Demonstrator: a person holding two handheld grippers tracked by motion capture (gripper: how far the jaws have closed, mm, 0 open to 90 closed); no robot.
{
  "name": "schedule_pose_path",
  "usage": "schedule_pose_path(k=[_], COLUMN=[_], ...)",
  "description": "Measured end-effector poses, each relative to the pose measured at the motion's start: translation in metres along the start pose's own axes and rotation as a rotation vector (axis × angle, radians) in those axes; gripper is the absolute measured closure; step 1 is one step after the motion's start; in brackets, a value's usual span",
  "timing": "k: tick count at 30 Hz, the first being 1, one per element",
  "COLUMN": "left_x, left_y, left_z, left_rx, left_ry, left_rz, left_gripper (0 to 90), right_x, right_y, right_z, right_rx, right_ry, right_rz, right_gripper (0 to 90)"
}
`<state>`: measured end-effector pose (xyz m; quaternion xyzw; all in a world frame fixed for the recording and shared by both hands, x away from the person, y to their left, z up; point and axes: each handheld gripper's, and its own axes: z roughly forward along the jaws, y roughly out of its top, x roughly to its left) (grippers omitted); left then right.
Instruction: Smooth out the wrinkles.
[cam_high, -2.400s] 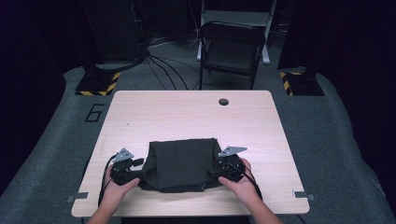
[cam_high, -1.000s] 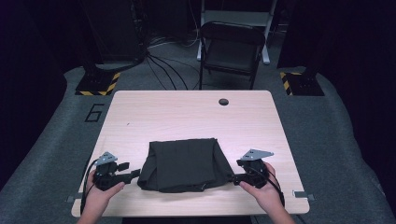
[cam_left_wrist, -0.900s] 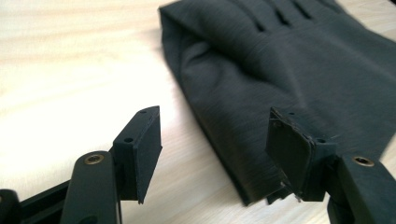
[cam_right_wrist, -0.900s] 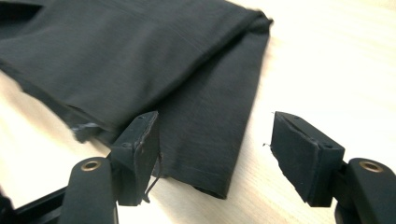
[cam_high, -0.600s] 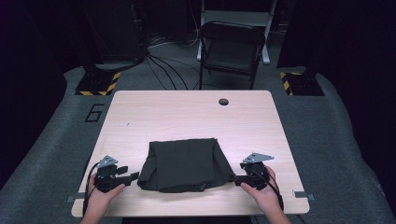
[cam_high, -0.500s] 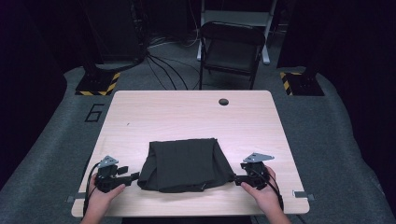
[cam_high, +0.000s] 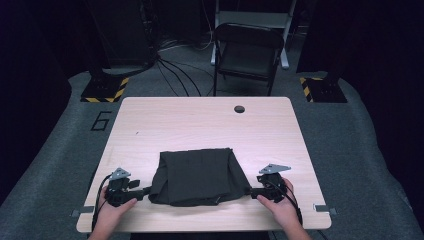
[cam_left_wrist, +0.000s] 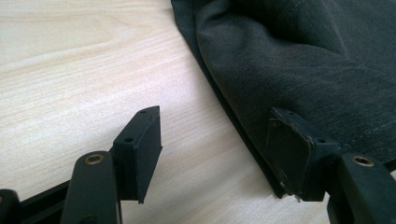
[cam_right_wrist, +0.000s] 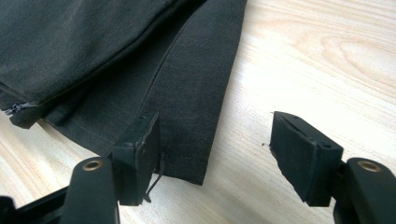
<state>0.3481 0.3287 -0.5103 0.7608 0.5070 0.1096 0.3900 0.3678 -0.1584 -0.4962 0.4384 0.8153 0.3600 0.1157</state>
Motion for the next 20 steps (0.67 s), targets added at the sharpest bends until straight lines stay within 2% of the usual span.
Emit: schedule_pose_path(k=[6,8,10,11,20], left_x=[-0.0005,-0.002,-0.0025,-0.0037,-0.0046], left_y=[-0.0002,-0.0009,-0.0003,-0.0007,0.0001], left_z=[0.0004,0.0024,0.0022,0.0035,0.0027], left_rx=[0.016,0.006,0.027,0.016,0.026], left_ry=[-0.007,-0.001,-0.008,-0.002,-0.006], left_rz=[0.006,0.006,0.021,0.019,0.029], left_gripper=[35.8,35.8,35.9,35.9,36.0], right_x=[0.0016,0.0019,0.001,0.0011,-0.0003], right_y=[-0.0001,-0.0004,-0.0003,-0.0004,-0.0009], right_z=[0.0015,0.0023,0.0023,0.0025,0.0044], right_rx=[0.01,0.008,0.016,0.017,0.02], right_ry=[0.003,0.002,0.002,0.005,0.002], right_rz=[-0.004,-0.001,-0.006,-0.001,-0.011], right_gripper=[33.8,33.8,33.8,33.9,34.0])
